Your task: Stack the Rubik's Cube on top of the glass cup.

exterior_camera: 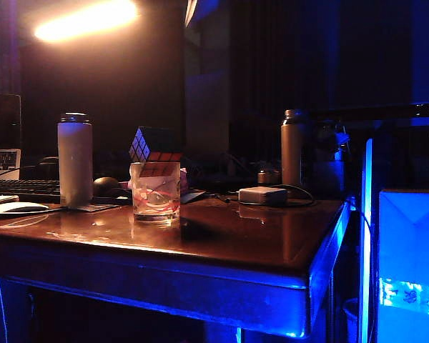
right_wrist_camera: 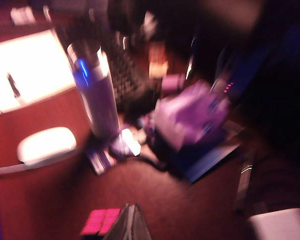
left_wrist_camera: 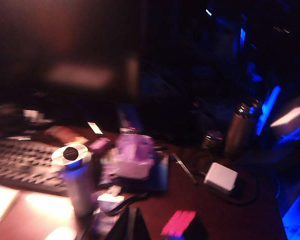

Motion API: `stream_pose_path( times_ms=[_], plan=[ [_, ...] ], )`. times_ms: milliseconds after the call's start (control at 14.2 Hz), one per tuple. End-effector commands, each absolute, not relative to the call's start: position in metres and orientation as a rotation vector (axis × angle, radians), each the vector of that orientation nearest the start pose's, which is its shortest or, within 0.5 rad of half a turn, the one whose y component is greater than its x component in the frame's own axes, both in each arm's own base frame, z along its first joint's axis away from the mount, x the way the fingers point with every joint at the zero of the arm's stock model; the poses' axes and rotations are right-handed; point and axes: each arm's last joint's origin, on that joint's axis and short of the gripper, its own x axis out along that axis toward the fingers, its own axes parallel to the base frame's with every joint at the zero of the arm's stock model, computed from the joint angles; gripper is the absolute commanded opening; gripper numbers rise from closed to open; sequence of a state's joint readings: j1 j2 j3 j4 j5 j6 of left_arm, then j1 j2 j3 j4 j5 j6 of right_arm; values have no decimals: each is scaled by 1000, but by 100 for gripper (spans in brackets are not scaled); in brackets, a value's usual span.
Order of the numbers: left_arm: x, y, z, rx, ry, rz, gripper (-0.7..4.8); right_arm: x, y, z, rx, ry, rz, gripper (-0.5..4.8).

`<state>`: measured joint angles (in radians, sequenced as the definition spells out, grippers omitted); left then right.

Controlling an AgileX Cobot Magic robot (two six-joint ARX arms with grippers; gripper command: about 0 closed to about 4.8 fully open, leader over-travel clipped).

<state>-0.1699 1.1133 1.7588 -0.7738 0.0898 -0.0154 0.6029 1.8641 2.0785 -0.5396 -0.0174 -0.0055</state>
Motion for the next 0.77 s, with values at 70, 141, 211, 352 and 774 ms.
stream_pose_path(
  times_ms=[70,141,211,352,774],
  plan=[
    [59,-11,530,-8,51,-213,-3,276,190,506,-154,146,574,-6],
    [12,-3,522,-9,33,-207,-3,238,162,535,-150,68,546,-6],
    [-17,2,510,-8,45,-206,-3,207,140,553,-135,24,514,-6],
    [-51,7,479,-11,95,-212,-3,162,107,567,-134,3,456,-6],
    [-11,-3,338,-109,112,-340,-3,113,71,481,-158,44,411,-6]
  ],
)
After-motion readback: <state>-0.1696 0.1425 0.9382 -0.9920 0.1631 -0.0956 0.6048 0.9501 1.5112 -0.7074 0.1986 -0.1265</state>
